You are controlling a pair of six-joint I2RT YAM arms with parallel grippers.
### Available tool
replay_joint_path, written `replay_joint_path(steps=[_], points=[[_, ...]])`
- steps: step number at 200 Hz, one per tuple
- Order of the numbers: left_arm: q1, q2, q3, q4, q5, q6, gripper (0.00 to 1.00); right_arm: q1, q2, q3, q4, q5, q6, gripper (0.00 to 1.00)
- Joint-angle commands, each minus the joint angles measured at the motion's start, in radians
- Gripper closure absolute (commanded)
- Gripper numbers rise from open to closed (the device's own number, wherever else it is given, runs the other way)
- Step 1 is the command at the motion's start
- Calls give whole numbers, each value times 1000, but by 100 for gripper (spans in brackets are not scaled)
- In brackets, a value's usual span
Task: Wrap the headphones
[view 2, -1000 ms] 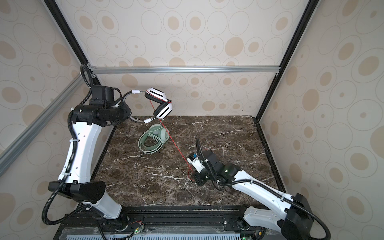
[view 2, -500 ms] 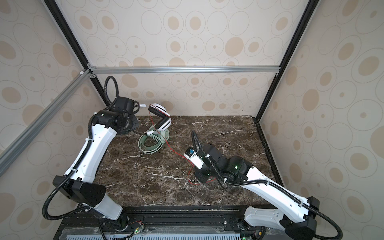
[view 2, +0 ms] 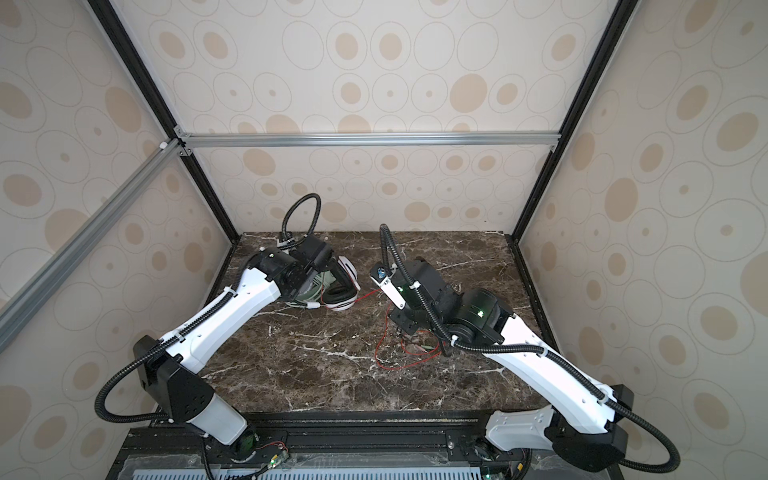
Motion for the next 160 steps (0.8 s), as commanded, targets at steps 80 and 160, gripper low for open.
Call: replay_joint_path(steps=[80, 160], points=[[-183, -174, -209, 316, 80, 205, 100, -369, 128, 87, 183, -372, 74, 100], [-244, -255, -287, 420, 184, 302, 100, -504, 242, 52, 284, -592, 166, 100]])
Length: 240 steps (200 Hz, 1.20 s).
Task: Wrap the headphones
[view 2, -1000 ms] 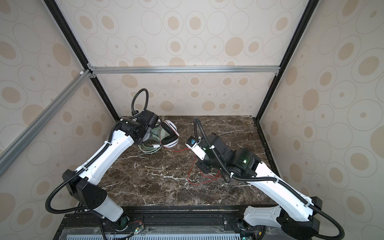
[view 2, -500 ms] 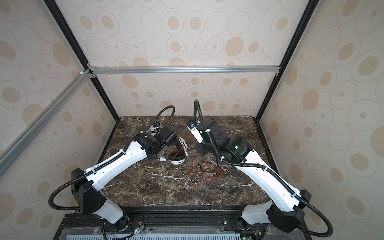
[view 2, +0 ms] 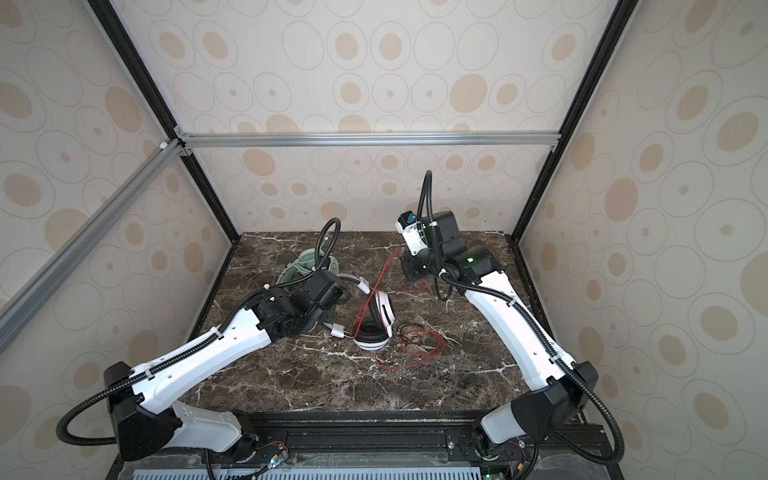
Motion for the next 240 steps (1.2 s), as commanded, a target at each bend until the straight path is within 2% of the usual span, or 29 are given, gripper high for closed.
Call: replay_joint_path(steps=[1, 59, 93, 159, 181, 212, 222, 240], points=[[-13, -31, 3, 74, 13, 18, 100, -22, 16, -9, 50, -85, 37, 100], [-14, -77, -7, 99, 57, 44, 100, -106, 25, -106, 134, -157, 118, 100], [-14, -80, 15, 88, 73, 53, 100, -130, 61, -102, 135, -166, 134, 100], [-14, -191, 61, 167, 317, 85, 100, -138, 125, -127, 219, -306, 195, 100], [-14, -215, 94, 188, 380, 71, 100, -139, 145, -147, 261, -393, 220, 100], [-13, -230, 142, 206, 408, 39, 100, -139, 145, -221, 378, -532, 294, 100], [-13, -232, 151, 221, 404, 26, 100, -139, 138, -257, 437, -578, 326, 100], [-13, -227, 167, 253, 403, 9, 100, -139, 120, -359, 643, -688, 437, 100]])
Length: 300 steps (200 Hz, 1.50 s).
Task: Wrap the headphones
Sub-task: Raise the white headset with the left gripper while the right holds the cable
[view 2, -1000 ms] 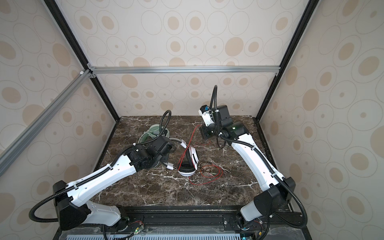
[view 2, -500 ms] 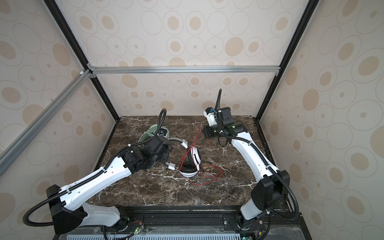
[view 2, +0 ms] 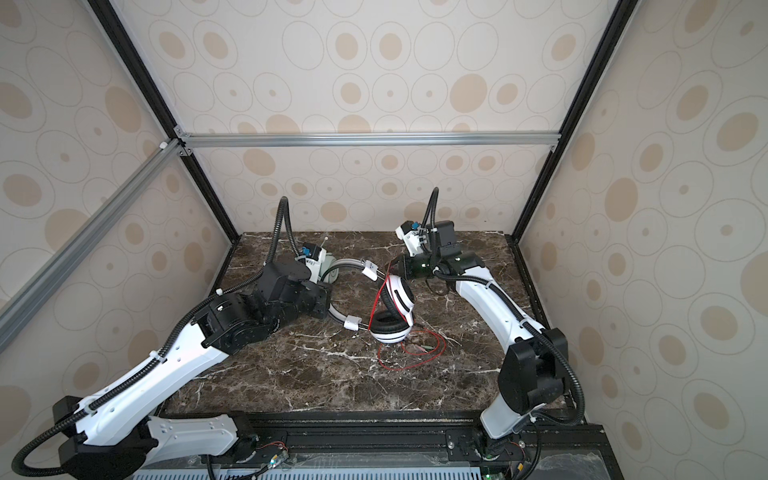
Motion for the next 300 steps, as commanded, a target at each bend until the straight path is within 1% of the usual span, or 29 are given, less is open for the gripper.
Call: replay_joint_path(steps=[1, 22, 35, 46, 56, 74, 113, 140, 151, 164, 171, 183, 202, 219, 234, 248, 276, 300], points=[[-11, -43, 99, 151, 83, -55, 100, -11, -6, -112, 254, -134, 152, 100], [-8, -21, 129, 162, 44, -75, 100, -11, -1, -196, 483, -243, 301, 99], [-5, -2, 150, 155, 14, -85, 100, -10, -2, -234, 579, -271, 364, 92], [5, 12, 163, 146, -12, -93, 100, -10, -11, -255, 605, -273, 377, 86], [17, 22, 170, 139, -26, -100, 100, -10, -22, -266, 590, -270, 362, 84], [58, 35, 176, 124, -32, -117, 100, -15, -44, -283, 531, -255, 313, 85], [180, 23, 181, 107, -31, -184, 100, -30, -87, -333, 431, -220, 231, 84], [260, 19, 196, 106, 12, -212, 100, -32, -111, -380, 384, -179, 186, 72], [276, 24, 212, 101, 16, -213, 100, -33, -122, -395, 361, -152, 164, 66], [289, 29, 231, 91, 15, -210, 100, -33, -133, -402, 317, -111, 134, 57], [295, 31, 242, 85, 14, -209, 100, -34, -137, -402, 288, -84, 118, 53], [301, 32, 256, 77, 9, -205, 100, -34, -139, -401, 245, -50, 97, 51], [309, 24, 271, 68, -1, -200, 100, -29, -125, -408, 228, -39, 99, 51], [315, 15, 277, 63, -7, -196, 100, 7, -106, -420, 239, -27, 103, 52], [319, 9, 284, 58, -8, -196, 100, 70, -80, -415, 233, 6, 86, 51], [320, 7, 298, 50, -10, -194, 100, 132, -48, -413, 270, 24, 98, 50], [322, 4, 337, 27, -13, -193, 100, 245, 50, -391, 402, 45, 125, 44], [324, -6, 353, 19, -21, -187, 100, 317, 155, -371, 566, 30, 134, 43]])
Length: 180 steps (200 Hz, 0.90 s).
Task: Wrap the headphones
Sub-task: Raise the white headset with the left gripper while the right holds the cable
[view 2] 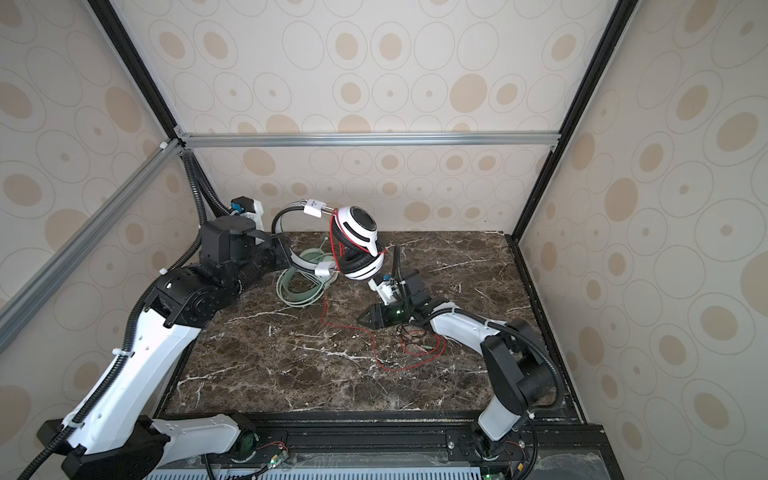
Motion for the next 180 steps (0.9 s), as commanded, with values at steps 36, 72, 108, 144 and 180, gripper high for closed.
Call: replay_joint_path(steps=[36, 72, 108, 144, 180], points=[[8, -52, 97, 40, -21, -30, 100, 119, 170, -4, 500, 79, 67, 42], [11, -52, 113, 39, -26, -22, 100, 140, 250, -26, 689, 247, 98, 43], [10, -54, 118, 40, -27, -17, 100, 146, 363, 21, 825, 261, 171, 51], [11, -56, 123, 33, -34, -11, 100, 161, 429, 47, 928, 223, 224, 62], [13, -61, 123, 31, -35, -11, 100, 169, 412, 2, 968, 232, 238, 66]])
